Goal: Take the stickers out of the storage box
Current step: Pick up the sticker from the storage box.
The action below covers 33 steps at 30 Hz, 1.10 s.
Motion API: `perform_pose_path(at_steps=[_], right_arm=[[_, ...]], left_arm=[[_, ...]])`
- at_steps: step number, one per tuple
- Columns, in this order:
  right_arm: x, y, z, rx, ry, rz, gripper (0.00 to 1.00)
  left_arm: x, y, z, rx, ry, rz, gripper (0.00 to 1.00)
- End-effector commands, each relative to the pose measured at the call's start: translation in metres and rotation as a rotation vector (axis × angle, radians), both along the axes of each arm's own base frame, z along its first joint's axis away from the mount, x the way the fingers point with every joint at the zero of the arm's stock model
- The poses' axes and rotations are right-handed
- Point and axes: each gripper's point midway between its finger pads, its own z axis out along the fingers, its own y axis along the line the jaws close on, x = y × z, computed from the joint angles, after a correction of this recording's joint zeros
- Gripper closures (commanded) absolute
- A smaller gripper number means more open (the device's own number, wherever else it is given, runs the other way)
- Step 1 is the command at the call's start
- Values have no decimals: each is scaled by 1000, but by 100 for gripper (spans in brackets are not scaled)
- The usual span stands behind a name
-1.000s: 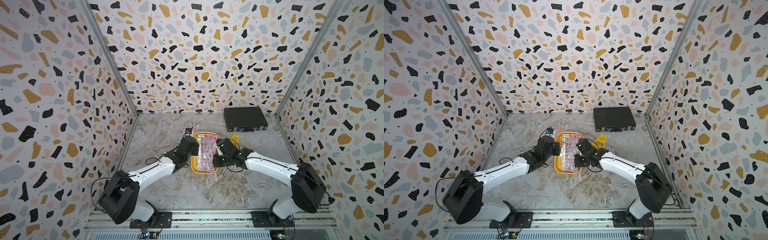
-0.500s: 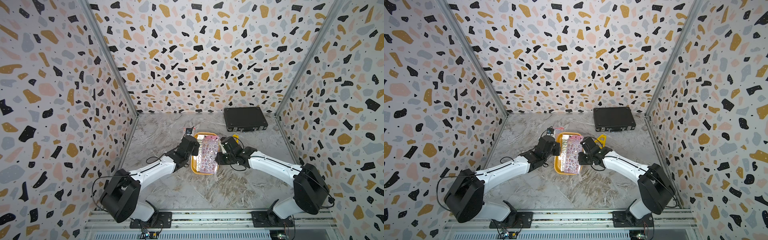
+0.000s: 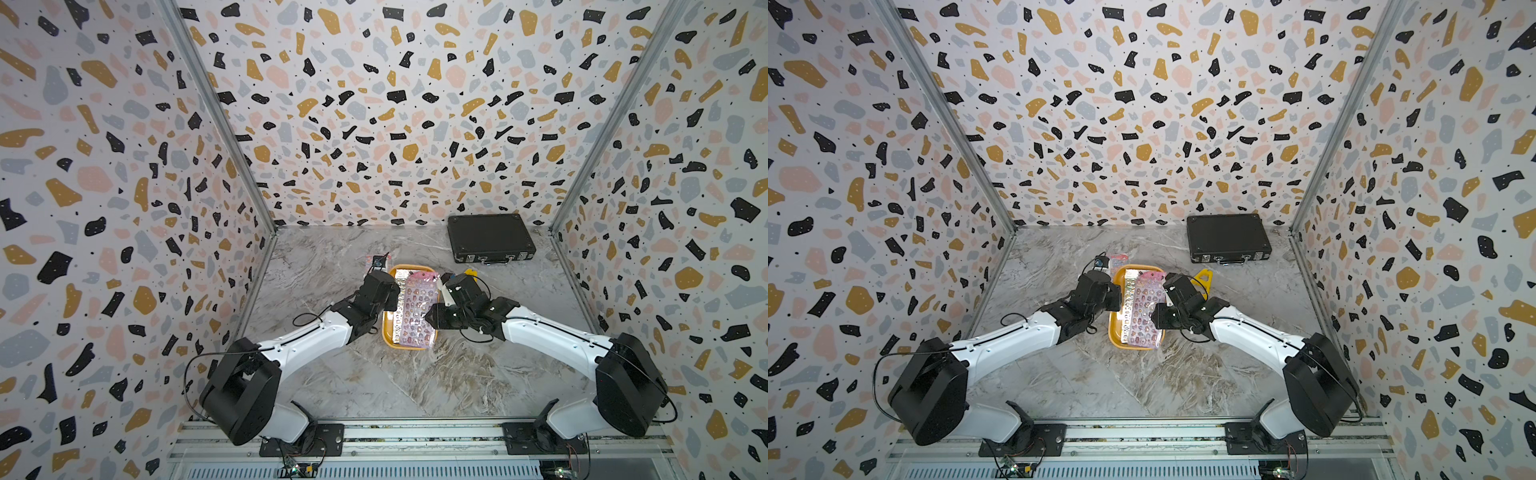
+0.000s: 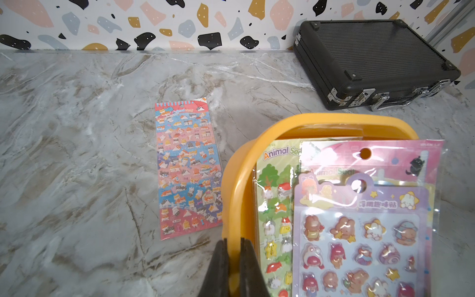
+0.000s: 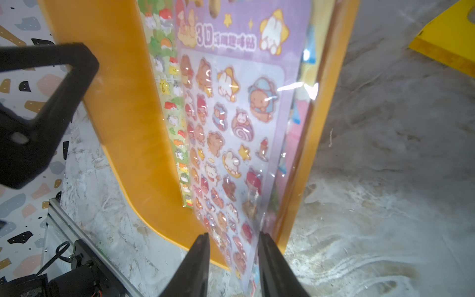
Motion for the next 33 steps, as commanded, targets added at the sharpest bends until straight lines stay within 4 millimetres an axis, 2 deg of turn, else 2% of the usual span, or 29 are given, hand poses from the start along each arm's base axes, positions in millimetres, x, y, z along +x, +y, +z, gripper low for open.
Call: perform_pose_path(at_steps=[1, 13, 18, 25, 33], right_arm=[[5, 1, 7, 9, -7, -11, 64], [9, -1, -10, -44, 21, -23, 64], [9, 0, -11, -48, 24, -19, 64], [8, 8, -19, -31, 53, -1, 65], [4, 26, 0, 104, 22, 60, 68]], left_arm=[[10, -9, 21, -30, -57, -3, 100], [10, -10, 20, -29, -56, -4, 100], [10, -10, 20, -29, -55, -6, 100], [11, -12, 19, -31, -53, -9, 100], [10, -11, 20, -33, -54, -8, 100]])
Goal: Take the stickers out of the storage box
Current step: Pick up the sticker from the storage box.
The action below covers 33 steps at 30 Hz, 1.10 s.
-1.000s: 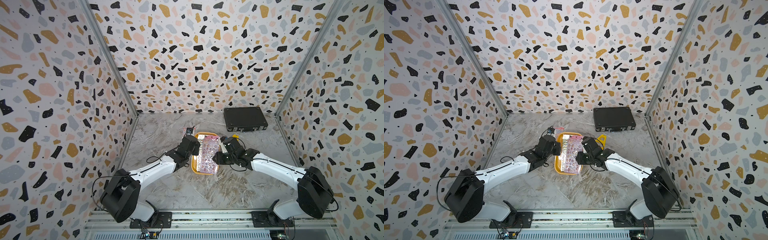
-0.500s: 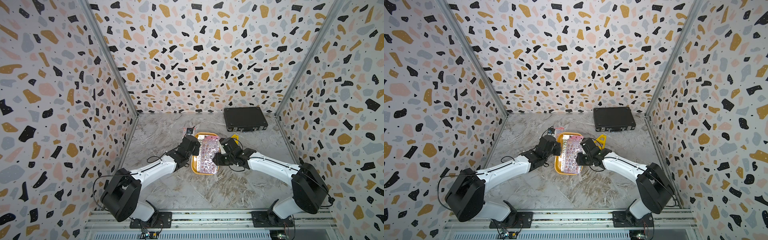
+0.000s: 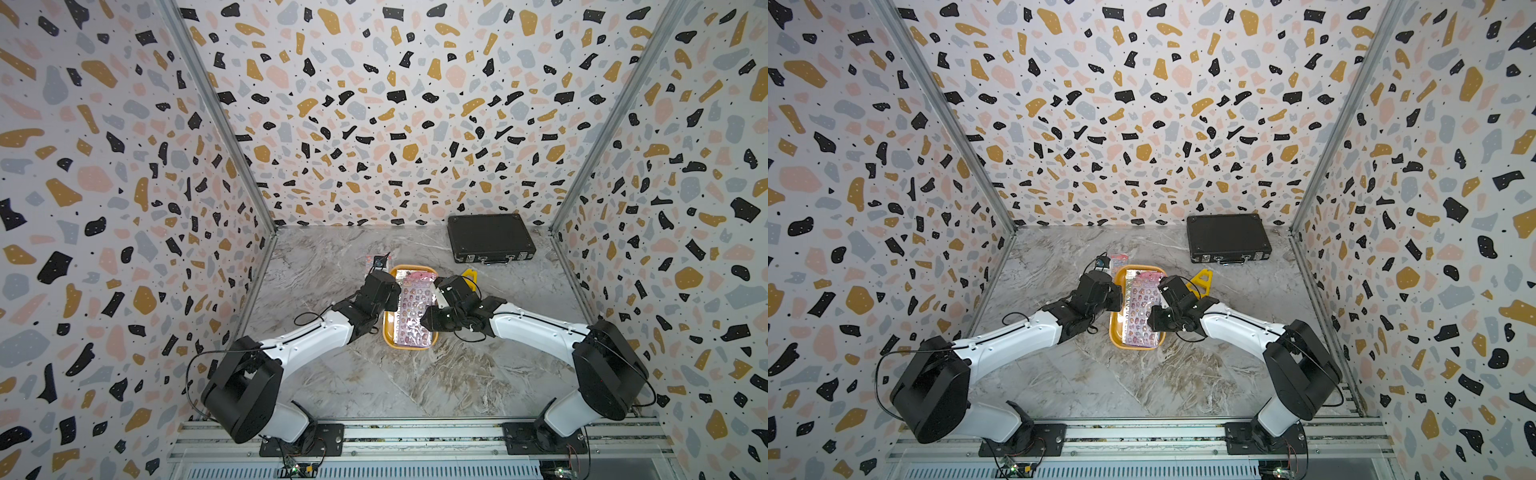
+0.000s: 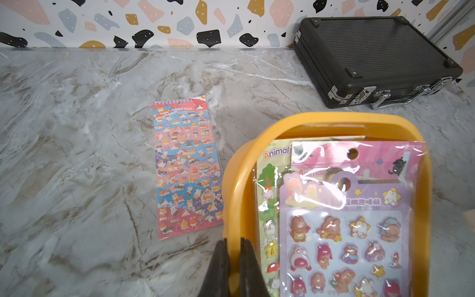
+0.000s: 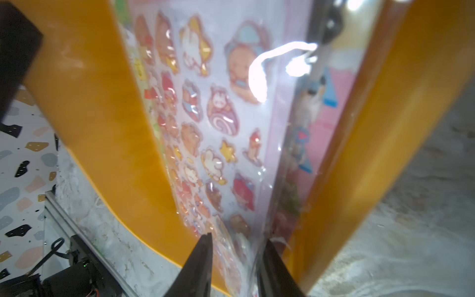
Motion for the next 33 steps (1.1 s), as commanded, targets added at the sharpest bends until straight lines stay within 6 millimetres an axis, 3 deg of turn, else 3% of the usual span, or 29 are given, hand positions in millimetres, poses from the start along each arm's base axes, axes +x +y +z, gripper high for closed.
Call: perform_pose_path(at_steps=[1, 5, 12, 15, 21, 24, 28, 33], right_arm=[[1, 11, 27, 105, -47, 23, 68], [-1, 17, 31, 156, -43, 40, 71], [-1, 23, 22, 160, -19, 54, 78], [3, 30, 28, 206, -43, 62, 78], [5, 34, 23, 206, -28, 62, 77], [4, 35, 22, 206, -27, 71, 88], [2, 33, 37, 217, -56, 89, 100], [-8, 30, 74, 262, -124, 144, 100]], left_arm=[[10, -10, 23, -37, -60, -6, 100], [10, -9, 23, -38, -60, -5, 100], [9, -9, 24, -38, -64, -5, 100], [9, -9, 25, -40, -66, -3, 100], [9, -8, 25, -38, -68, 0, 100], [9, -7, 26, -35, -70, 3, 100], [9, -2, 26, -16, -71, 22, 100], [11, 13, 25, 40, -72, 81, 100]])
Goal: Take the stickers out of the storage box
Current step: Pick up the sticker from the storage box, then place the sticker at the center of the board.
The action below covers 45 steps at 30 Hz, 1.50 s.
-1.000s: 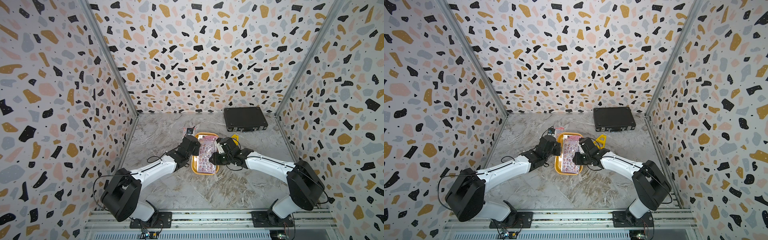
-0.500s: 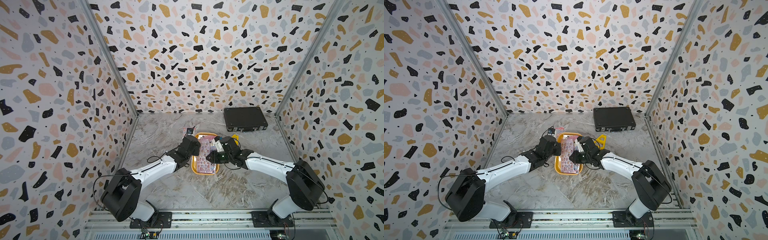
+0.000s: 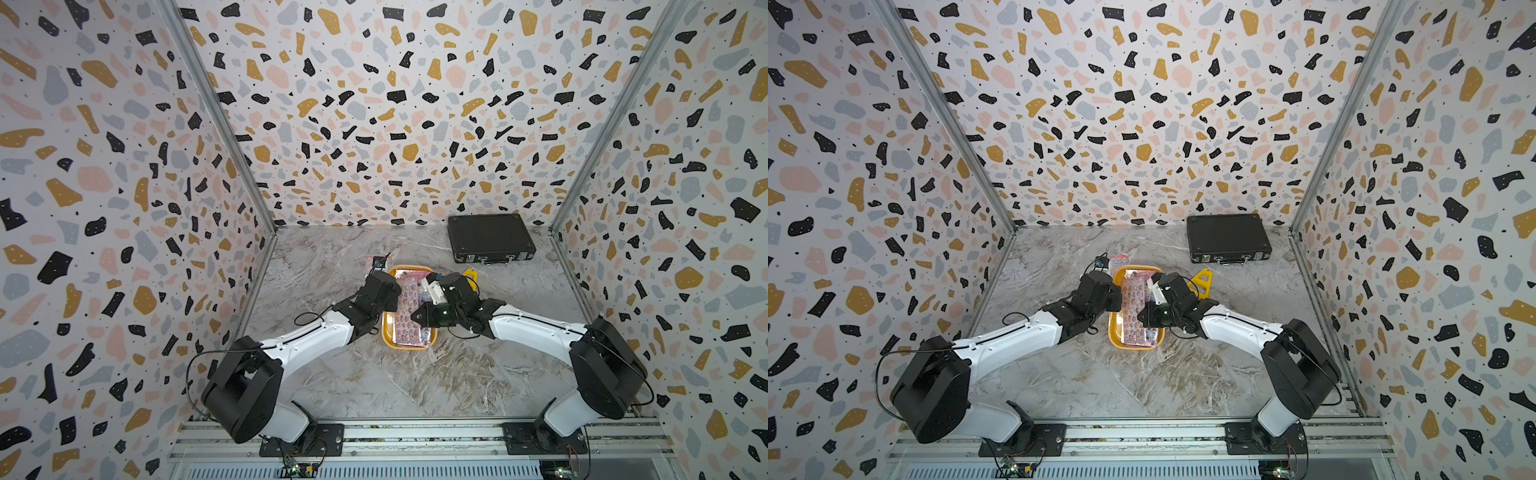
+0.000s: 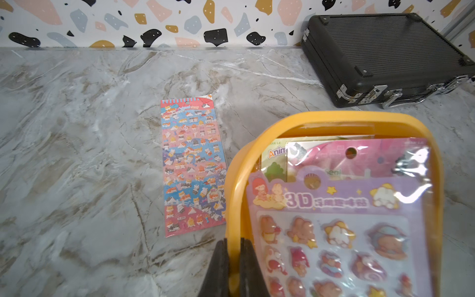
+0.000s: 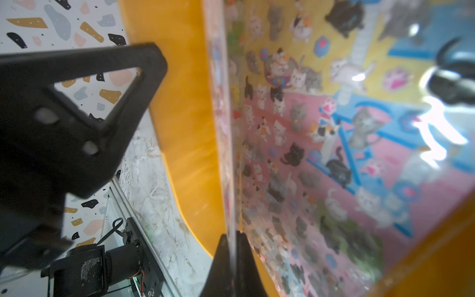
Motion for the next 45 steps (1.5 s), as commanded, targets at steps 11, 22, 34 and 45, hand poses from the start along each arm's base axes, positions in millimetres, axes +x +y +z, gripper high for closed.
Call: perform_pose_path(at_steps=[11, 22, 34, 45], right_arm=[[34, -62, 97, 164, -49, -85, 100], [132, -102, 53, 15, 148, -213, 100], [179, -67, -41, -63, 375, -98, 100], [189, -52, -79, -161, 409, -42, 85]], left_arm=[[13, 40, 25, 56, -32, 131, 100], [11, 68, 26, 118, 6, 199, 100], [10, 79, 25, 131, 10, 239, 100], [11, 76, 25, 102, 0, 233, 100]])
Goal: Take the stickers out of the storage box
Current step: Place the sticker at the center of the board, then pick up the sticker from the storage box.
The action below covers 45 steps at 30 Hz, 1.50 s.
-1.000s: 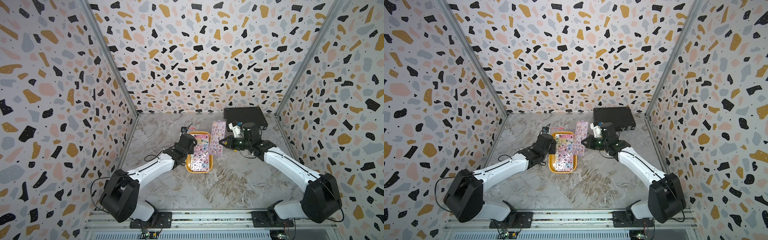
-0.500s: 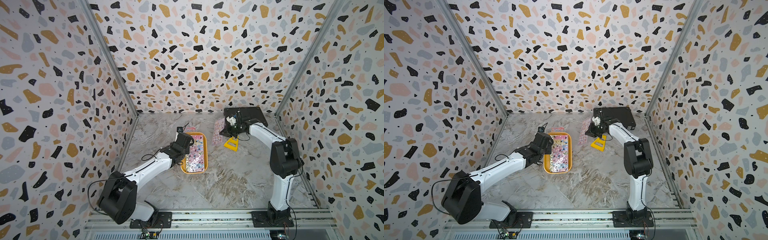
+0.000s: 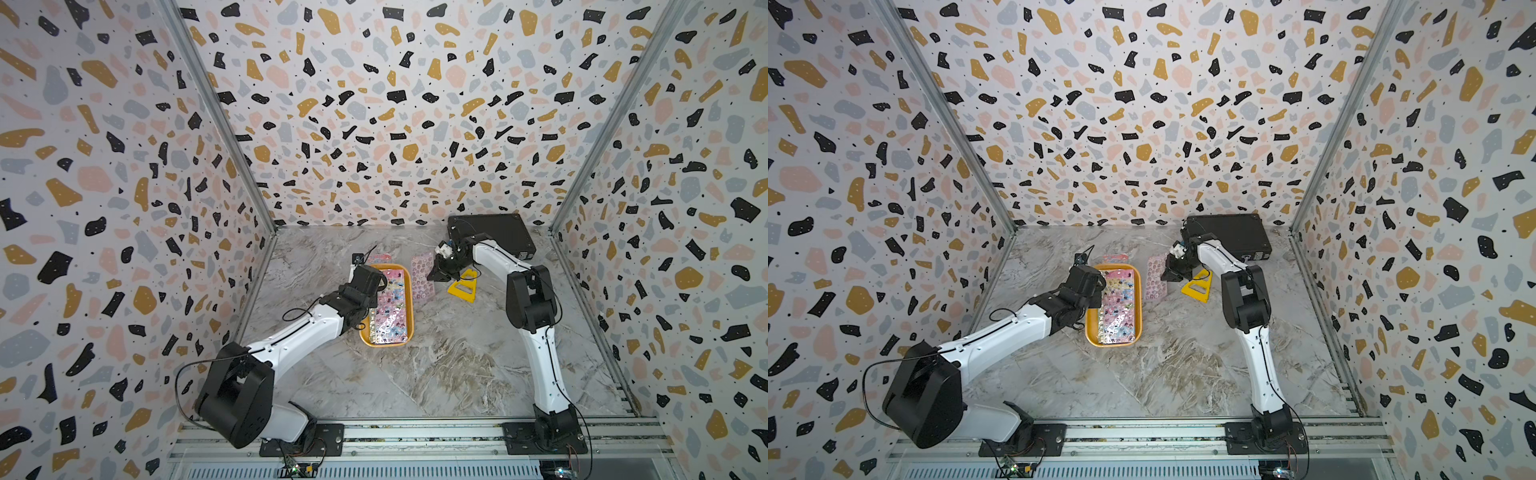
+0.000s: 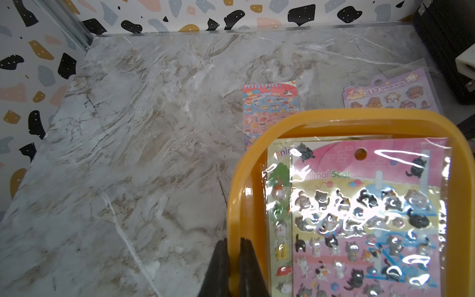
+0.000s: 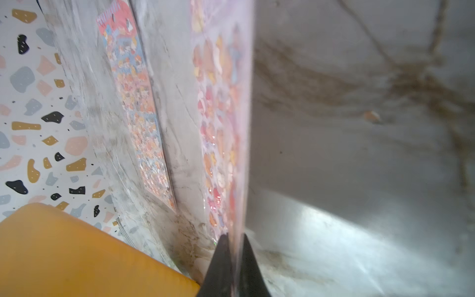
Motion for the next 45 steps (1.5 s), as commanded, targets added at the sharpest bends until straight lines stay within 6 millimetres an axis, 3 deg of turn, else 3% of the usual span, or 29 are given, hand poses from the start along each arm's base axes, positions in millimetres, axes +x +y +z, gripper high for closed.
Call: perform_pose_path(at_steps=[1, 8, 13, 27, 31, 35, 37, 39, 45], right_arm=[[-6, -1, -4, -50, 21, 34, 84], [-1, -5, -20, -106, 18, 32, 70], [2, -9, -17, -134, -1, 24, 60], [14, -35, 21, -256, -153, -73, 45], [8, -37, 60, -227, -267, -124, 46], [-28, -28, 119, -50, -460, -176, 46], [-49, -31, 132, 48, -511, -217, 46], [-71, -33, 141, 146, -539, -248, 46], [-147, -20, 130, 249, -527, -195, 49]], left_arm=[[8, 0, 24, -49, -77, 16, 100], [11, -5, 25, -69, -89, 6, 100], [12, -8, 26, -81, -91, -2, 100], [12, -14, 29, -119, -111, -32, 100], [11, -15, 30, -124, -117, -38, 100], [11, -22, 30, -144, -118, -66, 100], [12, -27, 31, -162, -122, -89, 100], [11, -32, 31, -178, -125, -108, 100], [11, -43, 29, -188, -118, -139, 100]])
